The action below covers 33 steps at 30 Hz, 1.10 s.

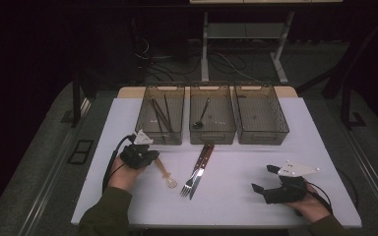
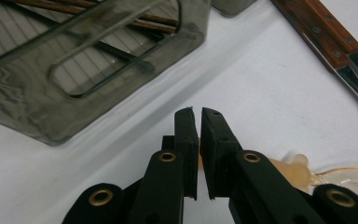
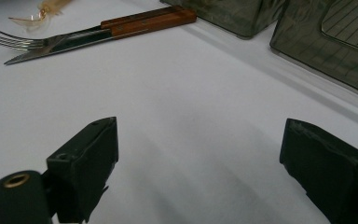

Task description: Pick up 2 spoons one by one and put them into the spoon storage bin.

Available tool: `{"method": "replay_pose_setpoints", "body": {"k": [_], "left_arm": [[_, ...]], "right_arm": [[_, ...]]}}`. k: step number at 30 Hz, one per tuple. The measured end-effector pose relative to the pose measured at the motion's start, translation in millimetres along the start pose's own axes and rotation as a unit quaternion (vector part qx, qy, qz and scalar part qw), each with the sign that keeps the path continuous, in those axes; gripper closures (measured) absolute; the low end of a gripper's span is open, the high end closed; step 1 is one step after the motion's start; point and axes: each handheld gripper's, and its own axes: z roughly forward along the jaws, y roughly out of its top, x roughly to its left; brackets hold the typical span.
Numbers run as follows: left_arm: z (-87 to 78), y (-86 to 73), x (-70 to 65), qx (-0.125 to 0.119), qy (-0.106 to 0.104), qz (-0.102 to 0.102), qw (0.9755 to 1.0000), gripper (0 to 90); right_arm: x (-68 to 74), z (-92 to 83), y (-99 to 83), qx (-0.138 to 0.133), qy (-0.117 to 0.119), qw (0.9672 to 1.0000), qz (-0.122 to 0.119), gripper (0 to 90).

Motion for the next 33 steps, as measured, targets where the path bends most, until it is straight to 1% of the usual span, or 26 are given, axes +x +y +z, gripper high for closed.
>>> {"method": "replay_pose_setpoints", "body": {"k": [3,6,10,12,13,16,18,20,22,23,25,29,31,33], "left_arm": [[0.9,-1.5,2.7,0.001,0.003,-0.006,1.0000,82.4],[1.5,-3.1,5.3,0.000,0.002,-0.011,0.9999,81.5],[1.3,-6.4,9.7,-0.001,-0.003,-0.025,0.9997,79.5],[0.5,-8.5,11.2,-0.006,-0.009,-0.032,0.9994,76.1],[-0.3,-9.1,12.1,-0.006,-0.014,-0.032,0.9994,74.0],[0.1,-10.1,12.3,-0.007,-0.014,-0.034,0.9993,66.2],[0.8,-9.6,11.9,-0.009,-0.018,-0.036,0.9991,63.3],[2.1,-8.2,10.4,-0.008,-0.019,-0.031,0.9993,59.7],[3.1,-6.7,8.2,-0.008,-0.022,-0.021,0.9995,59.2],[2.5,-6.0,6.8,-0.006,-0.026,-0.018,0.9995,59.2],[1.5,-5.3,4.4,-0.009,-0.042,-0.010,0.9990,57.1],[-1.0,-4.0,-3.4,-0.005,-0.059,0.006,0.9982,54.4],[-2.5,-4.4,-8.9,0.000,-0.065,0.016,0.9978,56.5],[-6.5,-7.0,-14.3,0.003,-0.072,0.017,0.9972,64.4]], "right_arm": [[0.4,-0.2,0.1,0.000,0.000,1.0000,-0.001,11.7],[0.4,0.2,0.1,0.001,0.000,1.0000,-0.003,11.7],[0.3,0.0,0.0,0.001,0.000,1.0000,-0.002,11.7],[0.4,-0.2,0.0,0.001,-0.001,1.0000,-0.002,11.7],[0.4,-0.3,0.0,0.001,0.000,1.0000,-0.001,11.7],[0.3,-0.1,-0.1,0.001,0.000,1.0000,-0.001,11.7],[0.3,0.0,0.0,0.001,0.000,1.0000,-0.002,11.7],[0.4,-0.1,0.0,0.002,0.000,1.0000,-0.003,11.7],[0.4,0.0,0.0,0.001,-0.001,1.0000,-0.003,11.7],[0.3,0.0,0.0,0.002,-0.001,1.0000,-0.002,11.7],[0.2,-0.3,-0.1,0.001,-0.001,1.0000,-0.001,11.7],[0.1,-0.6,-0.2,0.000,-0.001,1.0000,-0.001,11.7],[0.1,-0.6,-0.2,0.000,-0.001,1.0000,-0.003,11.7],[0.3,-0.9,-0.1,0.000,0.000,1.0000,-0.003,11.7]]}}
